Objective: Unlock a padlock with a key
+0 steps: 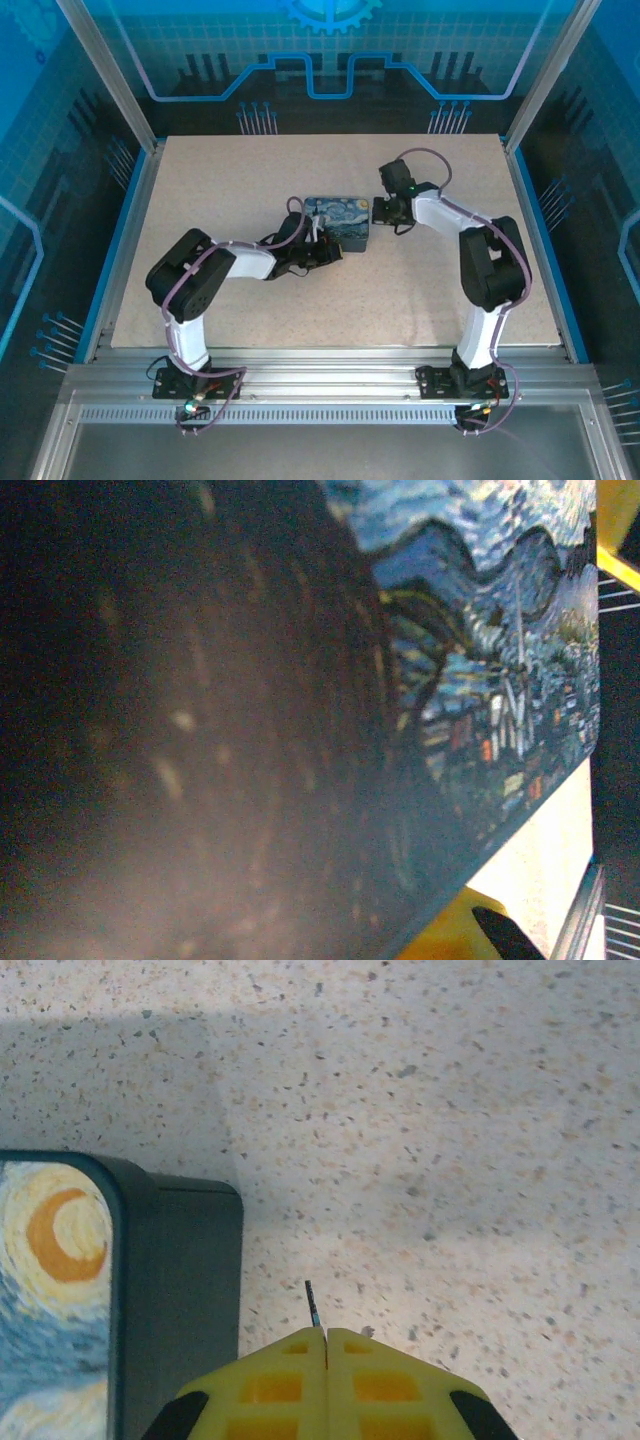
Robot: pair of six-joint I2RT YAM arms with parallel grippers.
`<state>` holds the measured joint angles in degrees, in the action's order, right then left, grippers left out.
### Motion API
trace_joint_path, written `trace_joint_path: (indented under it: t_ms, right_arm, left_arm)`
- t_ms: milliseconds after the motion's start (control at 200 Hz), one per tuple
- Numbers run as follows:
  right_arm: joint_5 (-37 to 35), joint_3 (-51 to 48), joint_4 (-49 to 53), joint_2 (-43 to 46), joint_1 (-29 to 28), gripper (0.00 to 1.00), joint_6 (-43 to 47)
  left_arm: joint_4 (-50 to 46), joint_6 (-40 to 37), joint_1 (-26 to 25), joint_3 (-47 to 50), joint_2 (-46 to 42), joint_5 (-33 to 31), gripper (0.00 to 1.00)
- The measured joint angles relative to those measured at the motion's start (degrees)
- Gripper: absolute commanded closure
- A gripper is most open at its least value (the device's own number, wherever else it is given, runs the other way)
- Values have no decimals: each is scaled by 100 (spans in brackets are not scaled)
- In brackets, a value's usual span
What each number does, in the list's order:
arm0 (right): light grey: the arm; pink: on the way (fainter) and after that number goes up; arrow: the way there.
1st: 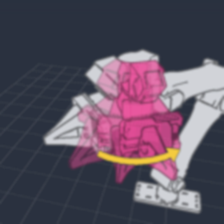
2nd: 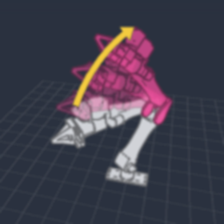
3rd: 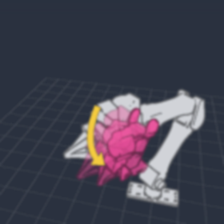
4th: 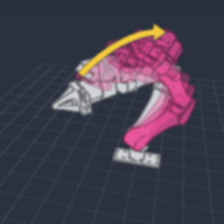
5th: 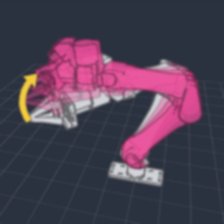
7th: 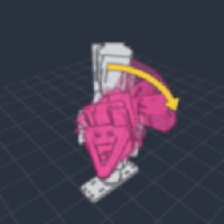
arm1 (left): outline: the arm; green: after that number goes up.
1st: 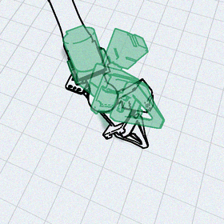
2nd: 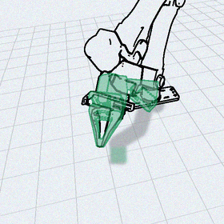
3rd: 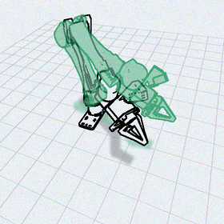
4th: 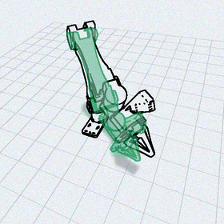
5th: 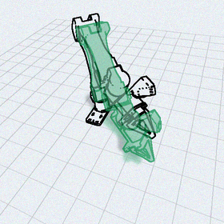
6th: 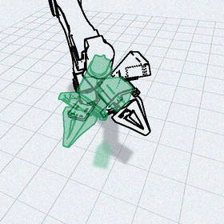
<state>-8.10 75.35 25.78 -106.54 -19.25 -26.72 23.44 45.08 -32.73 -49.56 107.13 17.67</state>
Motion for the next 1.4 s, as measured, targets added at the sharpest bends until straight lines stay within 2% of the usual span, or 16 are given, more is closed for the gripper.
trace_joint_path:
  t_ms: [400, 725, 1401]
  right_arm:
    - [769, -1202, -431, 1349, 262, 100, -4]
    - [1602, -1928, -817, 2363, 402, 100, -61]
    - [3110, -3047, -2267, 2909, 549, 100, -1106]
  left_arm:
    - [-518, 455, 2, -315, -157, 0, 100]
    - [-466, 824, 57, -632, -157, 2, 100]
    - [-151, 1320, 129, -634, -153, 39, 100]
